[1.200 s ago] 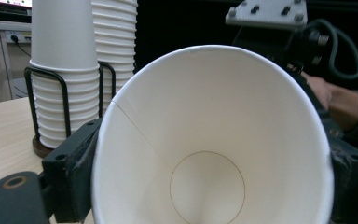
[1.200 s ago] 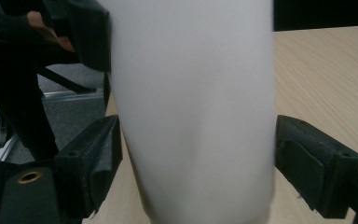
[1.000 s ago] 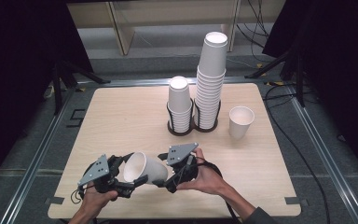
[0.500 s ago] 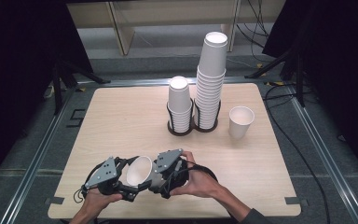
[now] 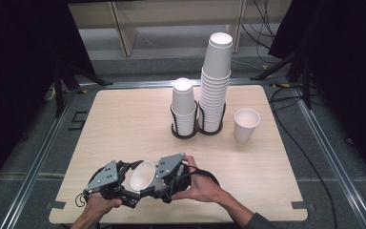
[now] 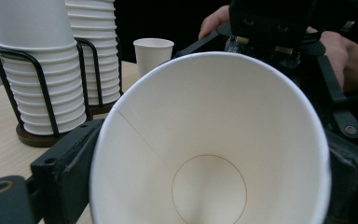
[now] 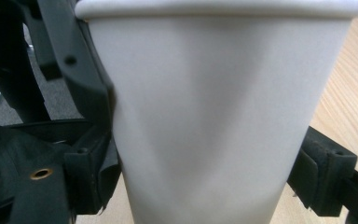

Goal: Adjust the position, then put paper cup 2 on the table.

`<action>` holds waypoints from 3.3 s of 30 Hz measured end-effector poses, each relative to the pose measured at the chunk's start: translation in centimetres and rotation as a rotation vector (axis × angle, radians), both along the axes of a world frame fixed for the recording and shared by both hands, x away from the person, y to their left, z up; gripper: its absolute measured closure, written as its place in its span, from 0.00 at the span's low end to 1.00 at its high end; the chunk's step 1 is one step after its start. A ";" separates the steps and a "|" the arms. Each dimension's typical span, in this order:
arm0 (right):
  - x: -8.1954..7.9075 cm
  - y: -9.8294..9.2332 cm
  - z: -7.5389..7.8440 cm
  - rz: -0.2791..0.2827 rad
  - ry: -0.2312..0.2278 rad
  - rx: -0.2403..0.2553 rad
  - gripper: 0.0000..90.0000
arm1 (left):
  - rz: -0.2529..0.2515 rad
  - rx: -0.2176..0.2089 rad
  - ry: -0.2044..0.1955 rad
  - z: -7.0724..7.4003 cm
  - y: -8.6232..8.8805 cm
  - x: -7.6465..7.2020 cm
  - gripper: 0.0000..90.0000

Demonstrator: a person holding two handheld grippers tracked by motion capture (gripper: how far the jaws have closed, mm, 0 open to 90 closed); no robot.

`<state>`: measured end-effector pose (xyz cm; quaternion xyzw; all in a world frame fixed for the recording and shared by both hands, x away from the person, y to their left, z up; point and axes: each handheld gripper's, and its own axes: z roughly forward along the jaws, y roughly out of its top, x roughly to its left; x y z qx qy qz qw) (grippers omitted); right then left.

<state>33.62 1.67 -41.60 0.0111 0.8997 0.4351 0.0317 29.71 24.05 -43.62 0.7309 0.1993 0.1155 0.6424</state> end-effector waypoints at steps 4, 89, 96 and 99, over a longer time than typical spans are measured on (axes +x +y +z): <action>0.2 -0.5 -0.2 -0.014 0.013 0.015 0.24 | 0.017 -0.018 -0.001 0.1 0.2 -0.1 0.09; 6.5 -23.1 -7.0 -0.746 -0.012 0.188 0.17 | 0.286 -0.047 0.035 -0.9 2.5 0.9 0.16; 5.1 -23.5 -6.5 -0.759 0.033 0.129 0.17 | 0.285 -0.050 0.034 -0.9 2.7 0.9 0.16; 4.3 -24.0 -6.1 -0.783 0.017 0.115 0.17 | 0.285 -0.045 0.037 -0.9 2.6 0.8 0.16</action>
